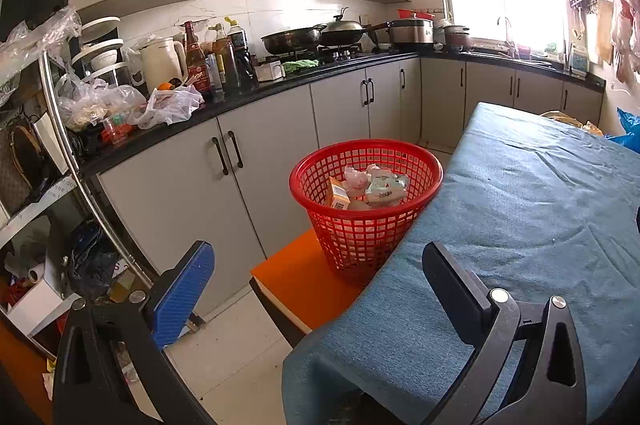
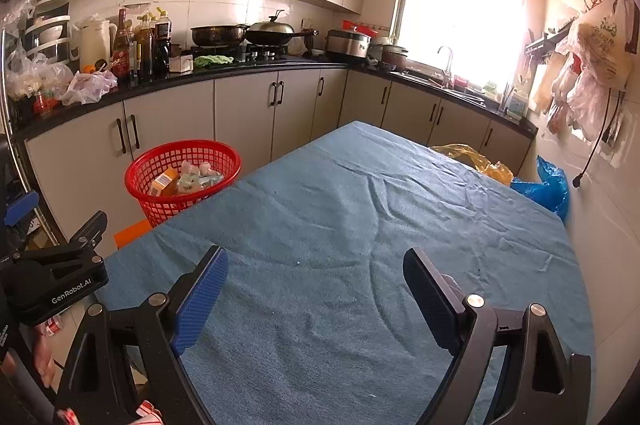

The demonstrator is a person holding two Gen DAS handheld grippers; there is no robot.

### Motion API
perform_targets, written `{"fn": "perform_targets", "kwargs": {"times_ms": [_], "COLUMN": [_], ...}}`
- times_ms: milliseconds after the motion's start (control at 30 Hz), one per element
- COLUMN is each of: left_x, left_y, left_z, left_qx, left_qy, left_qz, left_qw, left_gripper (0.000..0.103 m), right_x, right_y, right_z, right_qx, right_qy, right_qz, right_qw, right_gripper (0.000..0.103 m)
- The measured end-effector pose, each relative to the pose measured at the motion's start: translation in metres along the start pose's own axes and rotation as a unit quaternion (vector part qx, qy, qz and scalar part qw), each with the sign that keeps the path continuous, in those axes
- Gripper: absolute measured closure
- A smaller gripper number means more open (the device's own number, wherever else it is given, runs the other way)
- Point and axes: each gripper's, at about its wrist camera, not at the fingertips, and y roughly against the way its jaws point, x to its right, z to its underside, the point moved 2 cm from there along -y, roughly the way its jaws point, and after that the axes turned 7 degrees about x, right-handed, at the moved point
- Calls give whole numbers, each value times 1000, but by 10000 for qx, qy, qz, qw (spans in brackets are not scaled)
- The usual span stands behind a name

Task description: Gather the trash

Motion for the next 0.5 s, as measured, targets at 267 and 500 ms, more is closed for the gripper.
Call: {"fn": "perform_targets", "kwargs": {"times_ms": [267, 500], "left_x": [-1, -2], "left_y": [-1, -2], "left_z": [1, 1], "left_qx": [14, 5], "left_qy": [5, -3], "left_qz": [-26, -19], "left_qw": [10000, 10000], "left_gripper": [0, 0], "right_x": [0, 1], "right_y": [-2, -8], "right_z": [0, 3], "right_qx": [-25, -87], "right_qy": [-10, -22], "right_qz": [-5, 5], "right_qw": [10000, 10000], "right_gripper": [11, 11]}}
